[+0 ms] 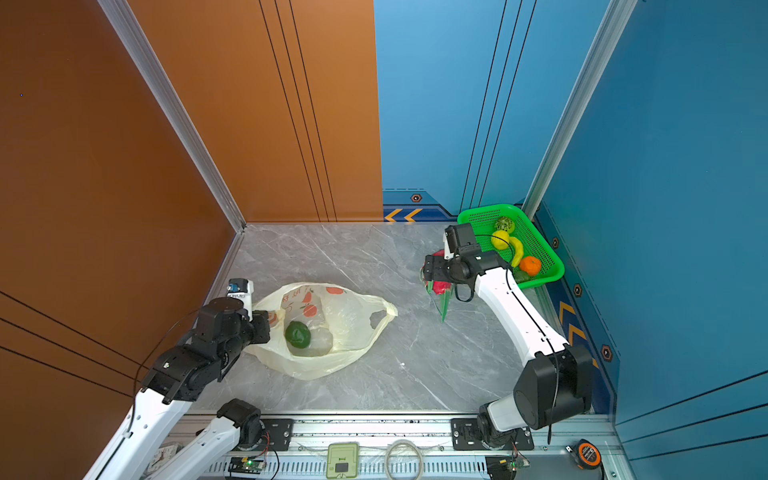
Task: Untie the knot of the plastic bag and take out the fruit
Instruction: 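Carry the dragon fruit to the green basket and release it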
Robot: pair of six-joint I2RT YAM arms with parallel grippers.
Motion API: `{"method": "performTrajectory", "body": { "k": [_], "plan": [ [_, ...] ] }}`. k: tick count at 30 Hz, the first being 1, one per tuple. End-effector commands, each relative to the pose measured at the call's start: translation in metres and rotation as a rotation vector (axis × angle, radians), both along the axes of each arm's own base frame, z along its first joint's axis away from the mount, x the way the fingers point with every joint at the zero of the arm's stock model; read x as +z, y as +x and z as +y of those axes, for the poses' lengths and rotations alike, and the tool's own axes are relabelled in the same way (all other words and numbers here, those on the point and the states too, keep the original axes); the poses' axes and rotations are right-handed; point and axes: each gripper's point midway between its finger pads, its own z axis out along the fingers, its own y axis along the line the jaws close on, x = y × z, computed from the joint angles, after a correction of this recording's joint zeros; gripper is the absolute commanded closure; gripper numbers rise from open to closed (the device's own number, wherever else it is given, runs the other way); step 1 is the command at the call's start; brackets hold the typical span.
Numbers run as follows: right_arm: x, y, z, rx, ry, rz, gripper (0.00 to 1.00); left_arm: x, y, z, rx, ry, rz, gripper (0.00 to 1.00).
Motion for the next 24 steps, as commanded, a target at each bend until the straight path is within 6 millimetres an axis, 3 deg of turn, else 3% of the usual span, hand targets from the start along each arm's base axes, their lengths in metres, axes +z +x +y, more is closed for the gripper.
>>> {"method": "performTrajectory", "body": {
  "k": [1,6,11,17,24],
  "plan": [
    [0.032,0.007,-0.035,0.022,-0.082,-0.051,0.45,0.001,0.005,-0.014,-0.035,-0.077,-0.006,1.00],
    [0.043,0.037,-0.091,-0.072,-0.155,-0.072,0.44,0.006,0.009,-0.026,-0.065,-0.127,-0.016,1.00],
    [0.035,0.072,-0.129,-0.125,-0.233,-0.060,0.44,0.010,0.012,-0.041,-0.110,-0.183,-0.022,1.00],
    [0.028,0.122,-0.155,-0.137,-0.343,-0.067,0.43,0.015,0.016,-0.057,-0.155,-0.215,-0.023,1.00],
    [0.027,0.164,-0.173,-0.125,-0.469,-0.085,0.40,0.018,0.019,-0.067,-0.179,-0.210,-0.015,1.00]
  ]
}}
